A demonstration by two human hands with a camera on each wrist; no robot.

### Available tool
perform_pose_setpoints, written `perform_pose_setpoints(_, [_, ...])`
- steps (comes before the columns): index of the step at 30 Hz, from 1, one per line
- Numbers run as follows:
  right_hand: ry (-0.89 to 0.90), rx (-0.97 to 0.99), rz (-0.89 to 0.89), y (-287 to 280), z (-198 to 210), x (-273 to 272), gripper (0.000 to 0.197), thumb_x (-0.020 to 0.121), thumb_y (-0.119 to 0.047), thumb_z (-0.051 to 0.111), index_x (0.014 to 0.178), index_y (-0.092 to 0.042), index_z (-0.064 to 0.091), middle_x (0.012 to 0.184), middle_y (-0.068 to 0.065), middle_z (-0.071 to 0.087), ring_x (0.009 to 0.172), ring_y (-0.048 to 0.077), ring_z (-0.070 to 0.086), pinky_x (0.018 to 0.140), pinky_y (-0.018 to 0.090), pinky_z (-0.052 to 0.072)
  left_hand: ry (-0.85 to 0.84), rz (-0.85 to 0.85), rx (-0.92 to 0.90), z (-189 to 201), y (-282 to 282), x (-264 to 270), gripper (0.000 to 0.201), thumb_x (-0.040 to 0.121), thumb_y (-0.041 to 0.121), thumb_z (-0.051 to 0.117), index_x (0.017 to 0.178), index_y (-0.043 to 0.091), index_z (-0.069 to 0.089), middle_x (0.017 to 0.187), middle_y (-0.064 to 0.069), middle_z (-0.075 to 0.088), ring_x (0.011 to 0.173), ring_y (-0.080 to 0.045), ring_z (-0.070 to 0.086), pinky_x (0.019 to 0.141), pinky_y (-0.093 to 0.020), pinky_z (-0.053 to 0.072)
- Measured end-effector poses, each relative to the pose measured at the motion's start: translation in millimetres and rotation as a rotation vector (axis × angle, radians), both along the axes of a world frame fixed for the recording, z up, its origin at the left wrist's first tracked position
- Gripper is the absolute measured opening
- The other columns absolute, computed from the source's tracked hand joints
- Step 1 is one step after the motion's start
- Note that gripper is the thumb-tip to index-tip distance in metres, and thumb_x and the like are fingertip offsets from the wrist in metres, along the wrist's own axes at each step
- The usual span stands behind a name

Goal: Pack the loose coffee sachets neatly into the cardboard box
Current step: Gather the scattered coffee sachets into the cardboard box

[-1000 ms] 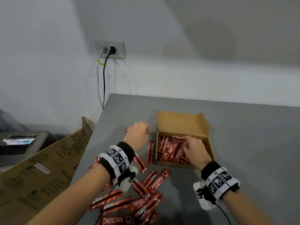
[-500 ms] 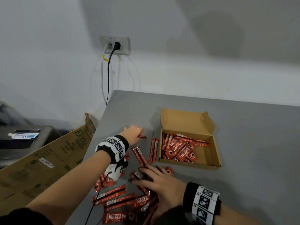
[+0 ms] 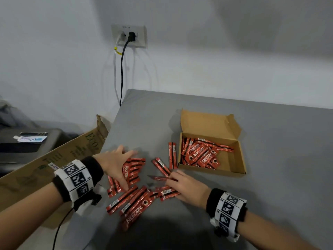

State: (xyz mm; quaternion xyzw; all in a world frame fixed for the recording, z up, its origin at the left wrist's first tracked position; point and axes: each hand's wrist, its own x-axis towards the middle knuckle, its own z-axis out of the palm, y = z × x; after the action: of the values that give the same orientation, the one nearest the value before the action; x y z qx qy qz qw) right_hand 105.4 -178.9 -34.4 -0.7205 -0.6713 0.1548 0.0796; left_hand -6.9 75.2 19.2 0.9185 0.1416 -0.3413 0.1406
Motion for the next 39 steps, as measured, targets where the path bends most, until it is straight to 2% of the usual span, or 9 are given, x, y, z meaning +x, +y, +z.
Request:
perform_pose_setpoints(2, [-0.004, -0.04, -0.013, 2.9, 2.7, -0.4, 0.04, 0.085, -0.015, 0.063, 0.123, -0.006, 0.051, 0.126, 0.012, 0.049, 0.123, 0.026, 0.041, 0.107, 0.038, 0.037, 0.074, -0.022, 0.012, 1.2, -5.4, -11.6, 0.14, 0.043, 0.058, 0.085, 0.142, 0.045, -0.013, 0.14, -0.01, 0.017, 0.131, -0.032, 0.027, 0.111, -0.047, 0.029])
perform_pose_setpoints(6, [0.041, -0.096, -0.065, 8.7, 10.4, -2.4, 0.037, 0.086, -0.017, 0.062, 0.119, -0.002, 0.053, 0.124, 0.014, 0.051, 0.12, 0.028, 0.045, 0.106, 0.038, 0.037, 0.14, -0.194, 0.24, -5.7, -27.8, -29.2, 0.141, 0.054, 0.055, 0.082, 0.14, 0.036, -0.028, 0.153, -0.022, -0.011, 0.142, -0.04, 0.005, 0.115, -0.049, 0.01])
perform_pose_setpoints(11, [0.112, -0.039, -0.142, 11.6, 27.6, -6.6, 0.03, 0.089, -0.016, 0.059, 0.116, -0.003, 0.057, 0.12, 0.01, 0.054, 0.11, 0.022, 0.053, 0.096, 0.028, 0.042, -0.083, -0.148, 0.194, -23.6, -30.7, -32.7, 0.132, 0.053, 0.062, 0.079, 0.147, 0.026, -0.006, 0.149, -0.016, 0.007, 0.136, -0.033, 0.025, 0.114, -0.042, 0.026])
perform_pose_setpoints(16, [0.227, 0.228, -0.384, 5.3, 66.5, 11.7, 0.021, 0.083, -0.012, 0.065, 0.103, -0.005, 0.064, 0.094, -0.005, 0.055, 0.08, 0.003, 0.051, 0.075, 0.003, 0.035, -0.239, -0.033, 0.02, -27.9, -37.6, -19.0, 0.111, 0.06, 0.059, 0.076, 0.144, 0.02, 0.015, 0.132, -0.008, 0.024, 0.11, -0.02, 0.049, 0.097, -0.028, 0.045])
perform_pose_setpoints(20, [0.24, 0.268, -0.738, -2.3, 71.6, 56.5, 0.006, 0.082, -0.011, 0.062, 0.076, -0.01, 0.063, 0.069, -0.003, 0.06, 0.059, 0.009, 0.053, 0.054, 0.013, 0.038, -0.301, 0.013, -0.059, -28.2, -54.5, -6.7, 0.083, 0.073, 0.056, 0.068, 0.134, 0.019, 0.027, 0.126, -0.004, 0.027, 0.104, -0.019, 0.053, 0.093, -0.029, 0.048])
perform_pose_setpoints(26, [0.148, 0.1, -0.838, 3.0, 51.2, 77.6, 0.011, 0.087, -0.02, 0.059, 0.09, -0.01, 0.063, 0.084, 0.006, 0.068, 0.076, 0.023, 0.064, 0.071, 0.035, 0.053, -0.362, -0.011, -0.108, -30.0, -79.5, 15.5, 0.054, 0.085, 0.033, 0.06, 0.128, 0.014, 0.033, 0.12, -0.006, 0.032, 0.09, -0.019, 0.055, 0.079, -0.028, 0.05])
perform_pose_setpoints(31, [0.027, 0.01, -0.799, 14.1, 46.4, 71.9, 0.042, 0.088, -0.024, 0.058, 0.128, -0.018, 0.048, 0.115, 0.009, 0.055, 0.102, 0.029, 0.057, 0.085, 0.038, 0.049, -0.379, 0.036, -0.126, -30.9, -87.4, 29.1, 0.04, 0.086, 0.03, 0.059, 0.119, 0.014, 0.041, 0.123, -0.005, 0.038, 0.097, -0.018, 0.054, 0.083, -0.028, 0.051])
perform_pose_setpoints(34, [0.007, 0.002, -0.77, 12.5, 46.5, 72.8, 0.049, 0.087, -0.029, 0.061, 0.132, -0.023, 0.043, 0.124, 0.007, 0.053, 0.108, 0.027, 0.057, 0.089, 0.039, 0.049, -0.465, 0.079, -0.122, -28.8, -86.7, 33.3, 0.027, 0.089, 0.021, 0.054, 0.113, 0.013, 0.046, 0.115, -0.002, 0.046, 0.097, -0.015, 0.048, 0.084, -0.022, 0.043])
perform_pose_setpoints(39, [0.146, 0.083, -0.707, -4.4, 55.9, 79.8, 0.047, 0.087, -0.03, 0.063, 0.131, -0.023, 0.046, 0.127, 0.001, 0.053, 0.117, 0.018, 0.051, 0.099, 0.031, 0.042, -0.614, 0.166, -0.125, -2.0, -77.3, 46.3, 0.009, 0.091, 0.016, 0.05, 0.088, 0.017, 0.041, 0.089, 0.002, 0.045, 0.08, -0.014, 0.045, 0.067, -0.018, 0.033])
